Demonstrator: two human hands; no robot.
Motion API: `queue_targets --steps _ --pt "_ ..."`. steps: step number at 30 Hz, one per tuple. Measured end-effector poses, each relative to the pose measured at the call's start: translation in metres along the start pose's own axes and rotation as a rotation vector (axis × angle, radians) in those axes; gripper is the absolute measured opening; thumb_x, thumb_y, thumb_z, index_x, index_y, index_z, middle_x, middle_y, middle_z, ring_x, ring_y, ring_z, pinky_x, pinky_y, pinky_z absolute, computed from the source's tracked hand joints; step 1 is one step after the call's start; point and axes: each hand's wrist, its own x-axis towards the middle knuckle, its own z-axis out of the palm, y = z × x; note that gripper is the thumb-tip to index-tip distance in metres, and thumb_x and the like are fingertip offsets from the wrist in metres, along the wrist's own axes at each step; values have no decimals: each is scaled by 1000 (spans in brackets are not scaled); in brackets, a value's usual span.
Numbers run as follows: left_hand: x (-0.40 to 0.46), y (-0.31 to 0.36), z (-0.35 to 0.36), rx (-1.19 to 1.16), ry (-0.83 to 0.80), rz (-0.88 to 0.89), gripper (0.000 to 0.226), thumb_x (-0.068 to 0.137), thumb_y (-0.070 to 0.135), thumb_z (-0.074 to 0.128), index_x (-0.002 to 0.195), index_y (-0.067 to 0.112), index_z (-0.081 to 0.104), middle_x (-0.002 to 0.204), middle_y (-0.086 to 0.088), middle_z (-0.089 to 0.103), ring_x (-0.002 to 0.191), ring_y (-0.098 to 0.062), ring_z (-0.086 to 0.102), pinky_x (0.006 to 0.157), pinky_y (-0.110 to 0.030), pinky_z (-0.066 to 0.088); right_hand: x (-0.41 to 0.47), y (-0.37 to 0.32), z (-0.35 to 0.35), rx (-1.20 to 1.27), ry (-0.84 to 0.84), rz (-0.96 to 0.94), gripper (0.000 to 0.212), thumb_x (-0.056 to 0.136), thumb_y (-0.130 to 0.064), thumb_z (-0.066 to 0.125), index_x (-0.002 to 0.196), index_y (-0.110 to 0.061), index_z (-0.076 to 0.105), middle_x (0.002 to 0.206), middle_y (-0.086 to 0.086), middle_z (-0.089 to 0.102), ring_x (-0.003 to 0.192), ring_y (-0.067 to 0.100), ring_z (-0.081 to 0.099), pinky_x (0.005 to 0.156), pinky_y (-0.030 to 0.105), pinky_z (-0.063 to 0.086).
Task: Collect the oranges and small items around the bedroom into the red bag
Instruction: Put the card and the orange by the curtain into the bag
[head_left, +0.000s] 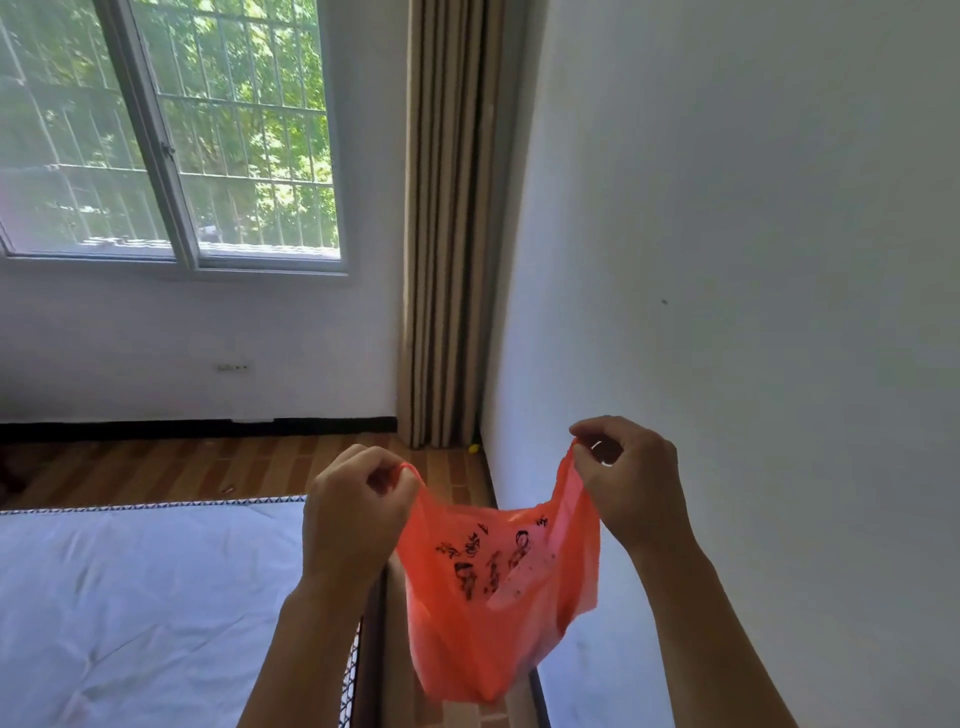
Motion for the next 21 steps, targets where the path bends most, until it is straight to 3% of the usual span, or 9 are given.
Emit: queue_targets --steps 3,5,8,14,21 --pt "38 -7 13 44 46 -6 14 81 11 76 75 23 74 71 16 65 67 -4 64 63 -24 55 45 9 23 28 1 -36 21 88 -6 75 100 -22 79 88 -18 73 80 -1 69 75 6 51" --pt "64 -10 26 62 76 -29 14 80 11 76 74 24 74 71 15 65 67 -4 64 64 -24 54 75 16 36 47 0 -58 20 87 -5 75 99 -21 80 87 -16 74 78 0 69 76 13 55" --pt "103 -13 49 72 106 -34 13 79 11 77 73 23 75 69 14 66 66 -4 64 66 -32 58 117 30 56 85 1 -82 18 87 -5 75 97 -19 80 85 -14 75 77 2 69 75 18 58" --pt "154 -34 80 80 179 -82 15 79 9 76 73 23 74 69 13 68 66 -7 67 67 -38 60 189 56 104 146 -47 -114 19 86 -4 75 95 -19 81 85 -12 76 80 -2 68 75 4 48" --pt "198 -77 98 128 220 -130 18 80 9 78 73 25 73 69 14 67 65 -6 66 64 -37 59 250 70 169 160 -142 -123 19 85 -6 76 95 -23 80 85 -15 75 81 -4 68 76 4 50"
